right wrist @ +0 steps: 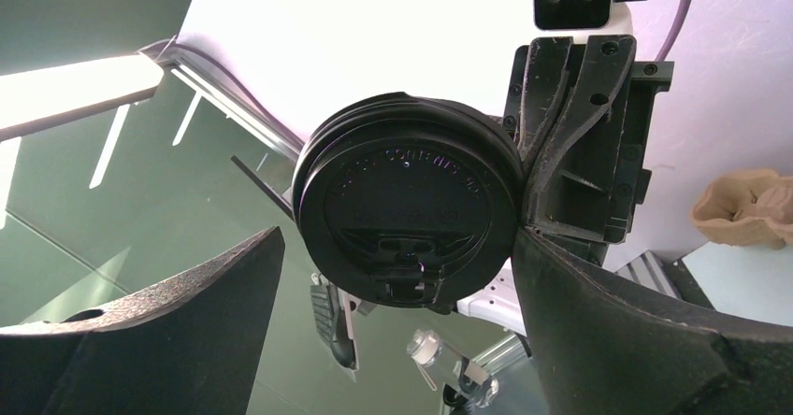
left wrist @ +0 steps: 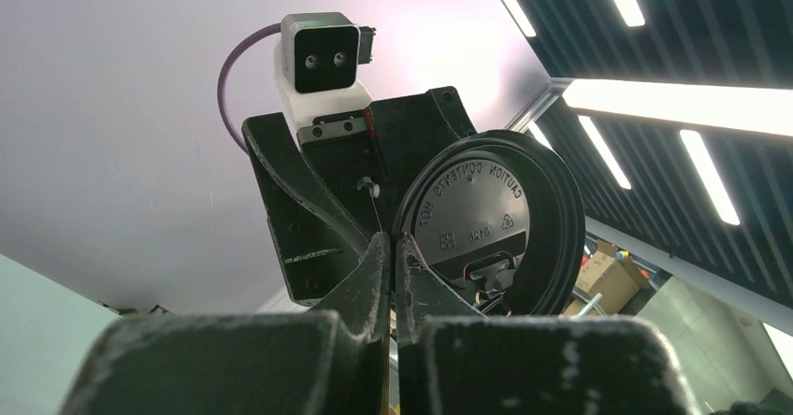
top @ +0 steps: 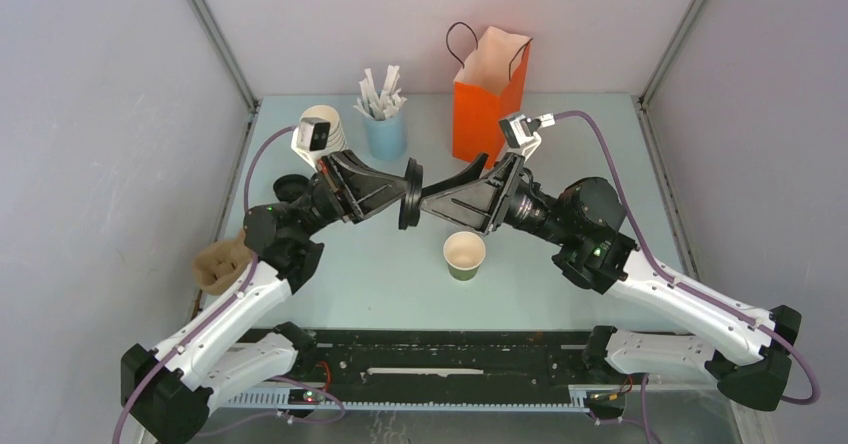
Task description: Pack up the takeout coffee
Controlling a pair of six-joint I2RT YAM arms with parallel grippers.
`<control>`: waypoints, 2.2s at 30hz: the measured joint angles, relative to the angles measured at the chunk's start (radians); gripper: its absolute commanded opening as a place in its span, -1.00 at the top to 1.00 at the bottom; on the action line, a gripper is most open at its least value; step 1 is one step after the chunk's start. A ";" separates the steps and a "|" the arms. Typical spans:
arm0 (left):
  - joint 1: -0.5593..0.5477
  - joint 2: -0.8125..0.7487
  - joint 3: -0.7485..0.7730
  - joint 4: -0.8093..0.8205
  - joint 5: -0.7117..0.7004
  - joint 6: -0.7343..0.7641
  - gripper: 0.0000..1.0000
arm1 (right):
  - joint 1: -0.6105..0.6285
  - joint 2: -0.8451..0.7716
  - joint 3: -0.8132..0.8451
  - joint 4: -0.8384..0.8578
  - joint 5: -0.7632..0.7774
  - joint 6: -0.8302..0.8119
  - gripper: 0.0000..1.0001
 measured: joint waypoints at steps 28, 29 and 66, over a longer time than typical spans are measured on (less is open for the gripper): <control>0.000 -0.051 0.001 -0.150 -0.004 0.121 0.86 | -0.002 -0.005 -0.007 -0.058 0.037 0.004 -0.78; 0.000 -0.051 0.001 -0.151 -0.004 0.121 0.71 | -0.001 -0.005 -0.008 -0.058 0.038 0.003 -0.77; 0.224 -0.241 0.342 -1.639 -0.639 1.017 -0.86 | -0.008 0.072 0.048 -1.242 0.647 -0.767 -0.60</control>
